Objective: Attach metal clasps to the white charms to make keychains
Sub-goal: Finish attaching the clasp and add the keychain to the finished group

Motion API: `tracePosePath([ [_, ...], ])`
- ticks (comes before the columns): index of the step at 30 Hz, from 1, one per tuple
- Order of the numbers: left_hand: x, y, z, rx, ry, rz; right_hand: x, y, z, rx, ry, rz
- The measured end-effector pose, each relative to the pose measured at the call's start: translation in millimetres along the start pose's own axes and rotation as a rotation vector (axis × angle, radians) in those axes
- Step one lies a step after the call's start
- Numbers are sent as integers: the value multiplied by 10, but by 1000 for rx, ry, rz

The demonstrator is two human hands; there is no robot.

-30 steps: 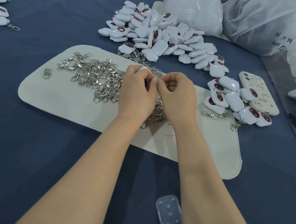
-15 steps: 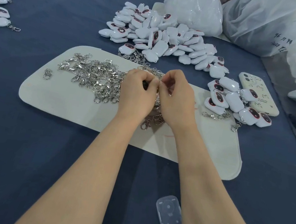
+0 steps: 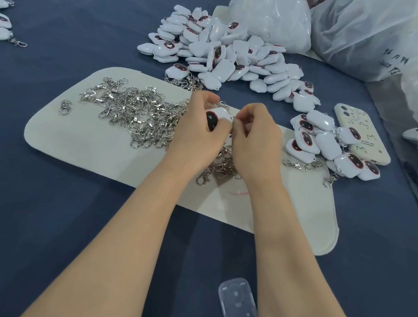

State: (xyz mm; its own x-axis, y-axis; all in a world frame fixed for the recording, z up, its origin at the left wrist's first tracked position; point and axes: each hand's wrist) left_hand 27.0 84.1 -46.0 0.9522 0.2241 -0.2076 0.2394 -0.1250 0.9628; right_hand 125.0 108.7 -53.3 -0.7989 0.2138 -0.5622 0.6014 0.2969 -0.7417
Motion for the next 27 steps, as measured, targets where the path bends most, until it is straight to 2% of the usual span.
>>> tracePosePath([
  [19, 10, -59, -52, 26, 63, -71, 35, -36, 21, 13, -1, -12],
  [27, 12, -49, -34, 31, 62, -70, 26, -13, 13, -39, -21, 31],
])
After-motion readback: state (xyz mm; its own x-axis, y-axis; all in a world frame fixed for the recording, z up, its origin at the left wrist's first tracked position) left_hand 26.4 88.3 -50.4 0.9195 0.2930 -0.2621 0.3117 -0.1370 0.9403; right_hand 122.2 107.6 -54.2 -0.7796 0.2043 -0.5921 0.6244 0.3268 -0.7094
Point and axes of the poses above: each hand's wrist, its own z-axis away from the middle knuckle, its own x-axis out of the palm, y = z × x, and after that the axes turned 1 degree about -y, right-handed
